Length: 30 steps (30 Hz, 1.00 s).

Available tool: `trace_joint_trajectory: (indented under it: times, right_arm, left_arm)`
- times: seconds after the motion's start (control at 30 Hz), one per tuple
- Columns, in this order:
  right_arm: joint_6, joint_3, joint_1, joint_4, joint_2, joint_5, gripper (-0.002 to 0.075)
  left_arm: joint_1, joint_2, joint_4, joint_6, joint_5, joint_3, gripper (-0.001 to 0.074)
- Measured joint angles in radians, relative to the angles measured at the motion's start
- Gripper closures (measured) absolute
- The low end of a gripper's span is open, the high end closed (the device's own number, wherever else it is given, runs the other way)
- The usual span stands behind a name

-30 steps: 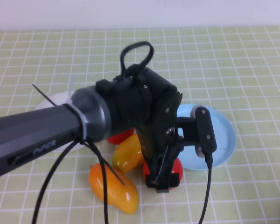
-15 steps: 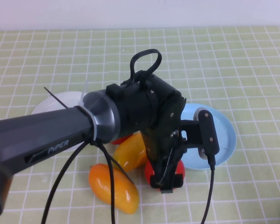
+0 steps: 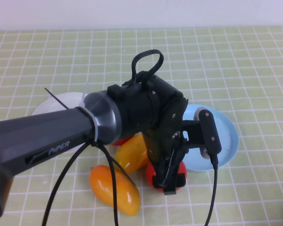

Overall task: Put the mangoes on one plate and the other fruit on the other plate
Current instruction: Put one type of fruit in the left plate

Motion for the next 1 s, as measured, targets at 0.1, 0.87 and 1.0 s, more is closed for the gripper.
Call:
trace_joint_trajectory:
  times: [0.1,0.87,1.0]
  right_arm:
    - [0.000,0.000,0.000,0.000,0.000,0.000,0.0743]
    - [0.000,0.000,0.000,0.000,0.000,0.000,0.0743]
    - [0.000,0.000,0.000,0.000,0.000,0.000,0.0743]
  left_arm:
    - [0.000,0.000,0.000,-0.004,0.005,0.000,0.0158]
    - [0.278,-0.112,0.381,-0.620,0.215,-0.180,0.0158]
    - [0.434,-0.084,0.319,-0.665,0.211,-0.180,0.0158]
